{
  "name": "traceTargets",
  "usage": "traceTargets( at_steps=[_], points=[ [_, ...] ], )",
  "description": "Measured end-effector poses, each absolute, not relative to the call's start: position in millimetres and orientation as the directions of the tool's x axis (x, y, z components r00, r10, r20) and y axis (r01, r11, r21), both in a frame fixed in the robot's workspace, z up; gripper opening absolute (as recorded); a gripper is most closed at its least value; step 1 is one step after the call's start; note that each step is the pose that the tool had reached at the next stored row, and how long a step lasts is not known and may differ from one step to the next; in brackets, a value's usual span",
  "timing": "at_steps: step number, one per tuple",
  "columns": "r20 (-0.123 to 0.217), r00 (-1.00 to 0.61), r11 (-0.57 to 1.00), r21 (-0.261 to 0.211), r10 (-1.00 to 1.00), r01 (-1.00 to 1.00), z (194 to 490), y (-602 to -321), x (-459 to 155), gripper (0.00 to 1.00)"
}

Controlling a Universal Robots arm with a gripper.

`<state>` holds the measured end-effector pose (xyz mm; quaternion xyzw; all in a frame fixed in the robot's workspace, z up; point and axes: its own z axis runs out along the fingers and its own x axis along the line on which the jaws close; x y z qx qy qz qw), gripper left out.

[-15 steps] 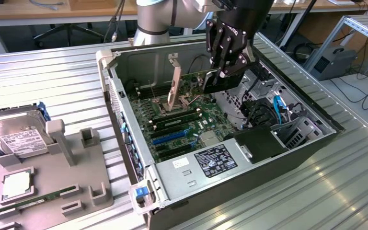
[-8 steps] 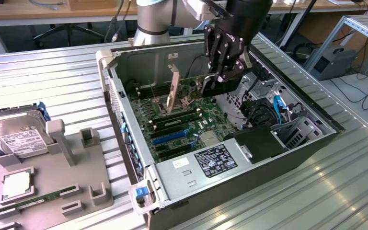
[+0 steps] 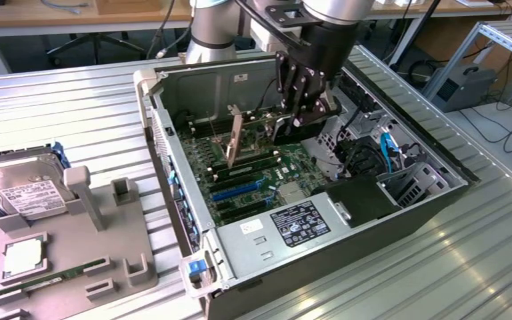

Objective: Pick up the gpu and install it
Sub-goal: 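Insert the gpu into the slot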

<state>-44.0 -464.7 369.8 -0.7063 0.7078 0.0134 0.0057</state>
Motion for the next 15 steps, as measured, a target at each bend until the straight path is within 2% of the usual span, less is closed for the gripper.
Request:
traceTargets(
  at_steps=[15],
  points=[
    [-0.027, -0.002, 0.002, 0.011, -1.0, -1.0, 340.8, -463.9, -45.9, 0.27]
  ],
)
